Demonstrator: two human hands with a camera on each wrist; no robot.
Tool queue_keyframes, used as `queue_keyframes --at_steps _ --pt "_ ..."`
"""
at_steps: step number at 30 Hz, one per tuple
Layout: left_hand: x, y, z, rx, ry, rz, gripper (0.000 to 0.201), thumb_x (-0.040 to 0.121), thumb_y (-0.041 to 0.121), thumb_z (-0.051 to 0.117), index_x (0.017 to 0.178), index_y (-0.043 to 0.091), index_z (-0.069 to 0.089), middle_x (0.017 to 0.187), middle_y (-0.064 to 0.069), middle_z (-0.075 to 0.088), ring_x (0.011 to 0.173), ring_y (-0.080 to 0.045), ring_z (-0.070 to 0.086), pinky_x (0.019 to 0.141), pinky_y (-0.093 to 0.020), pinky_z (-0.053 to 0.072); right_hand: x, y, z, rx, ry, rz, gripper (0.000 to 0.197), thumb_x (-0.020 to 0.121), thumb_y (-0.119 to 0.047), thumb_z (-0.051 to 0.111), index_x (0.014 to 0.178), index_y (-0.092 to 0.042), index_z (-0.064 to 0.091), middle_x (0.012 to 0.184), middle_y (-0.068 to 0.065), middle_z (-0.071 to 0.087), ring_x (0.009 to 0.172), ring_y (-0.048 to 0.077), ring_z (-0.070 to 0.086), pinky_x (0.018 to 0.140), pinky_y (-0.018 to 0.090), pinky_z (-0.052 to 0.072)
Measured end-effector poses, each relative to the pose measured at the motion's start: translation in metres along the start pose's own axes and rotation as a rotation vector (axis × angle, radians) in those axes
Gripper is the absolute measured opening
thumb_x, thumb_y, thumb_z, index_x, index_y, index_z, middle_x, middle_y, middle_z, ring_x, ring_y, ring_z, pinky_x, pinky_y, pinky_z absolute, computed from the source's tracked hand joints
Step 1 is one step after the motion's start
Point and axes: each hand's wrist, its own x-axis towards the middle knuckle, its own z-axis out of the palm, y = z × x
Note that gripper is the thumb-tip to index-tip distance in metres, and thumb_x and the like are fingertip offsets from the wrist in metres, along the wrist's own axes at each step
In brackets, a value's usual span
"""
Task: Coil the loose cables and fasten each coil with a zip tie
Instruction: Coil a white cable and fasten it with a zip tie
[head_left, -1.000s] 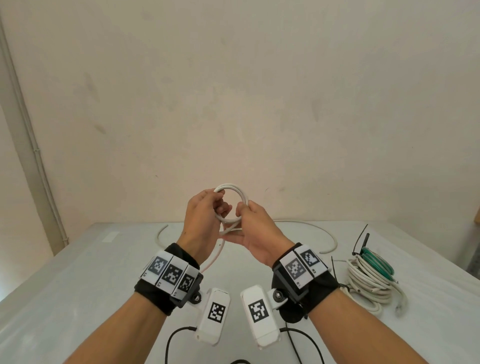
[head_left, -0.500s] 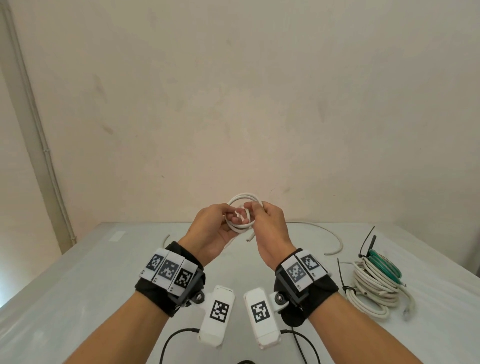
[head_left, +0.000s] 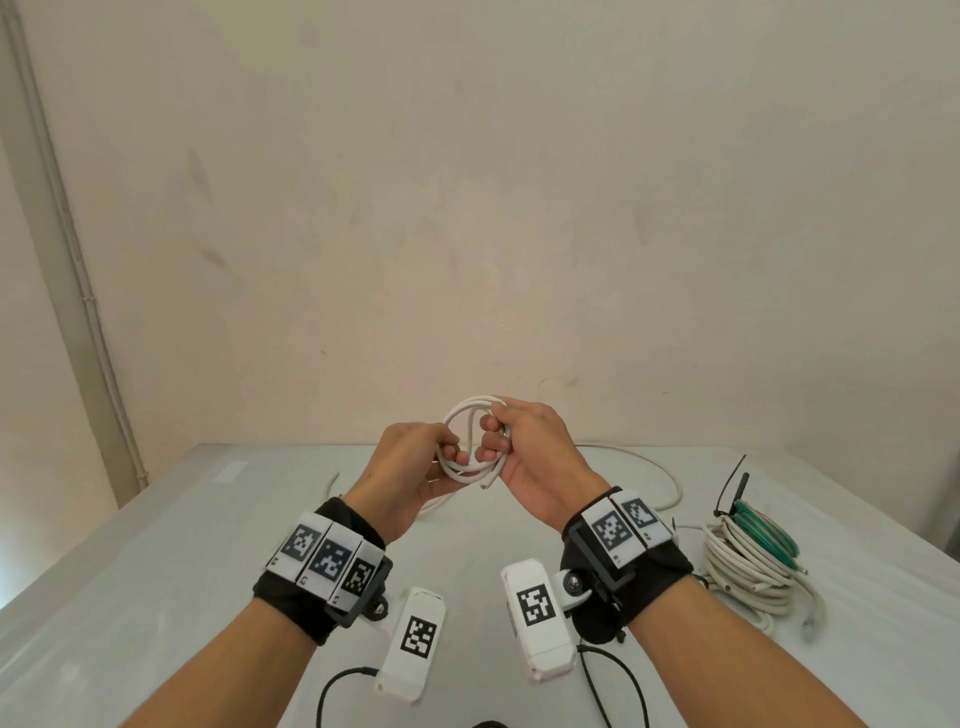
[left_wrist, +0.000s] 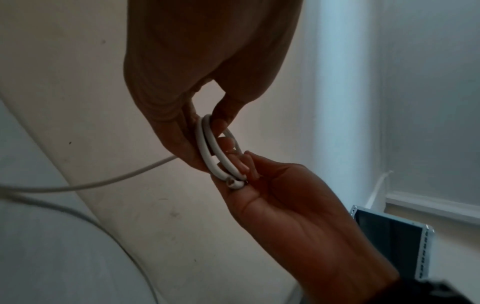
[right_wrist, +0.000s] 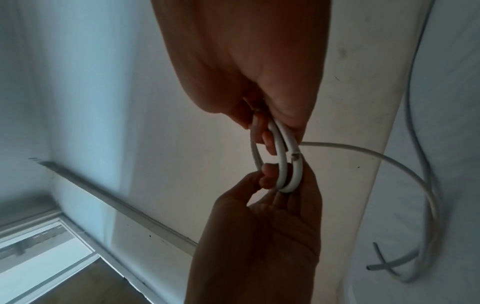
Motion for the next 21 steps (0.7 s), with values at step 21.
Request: queue_keyframes --at_steps 21 --pt "0.004 0.009 -0.006 0.437 0.170 0.252 0.023 0.088 0.010 0.068 0.106 0.005 0.055 0.101 -0.017 0.069 0.086 -0.028 0.072 0.077 -0.046 0.065 -0.002 -0.002 0.000 -0.285 0.008 -0.183 0.036 0.109 -0.036 0.048 0.080 -0.015 0.050 0.059 -0.007 0.035 0.048 0.011 0.033 0.051 0.026 0.039"
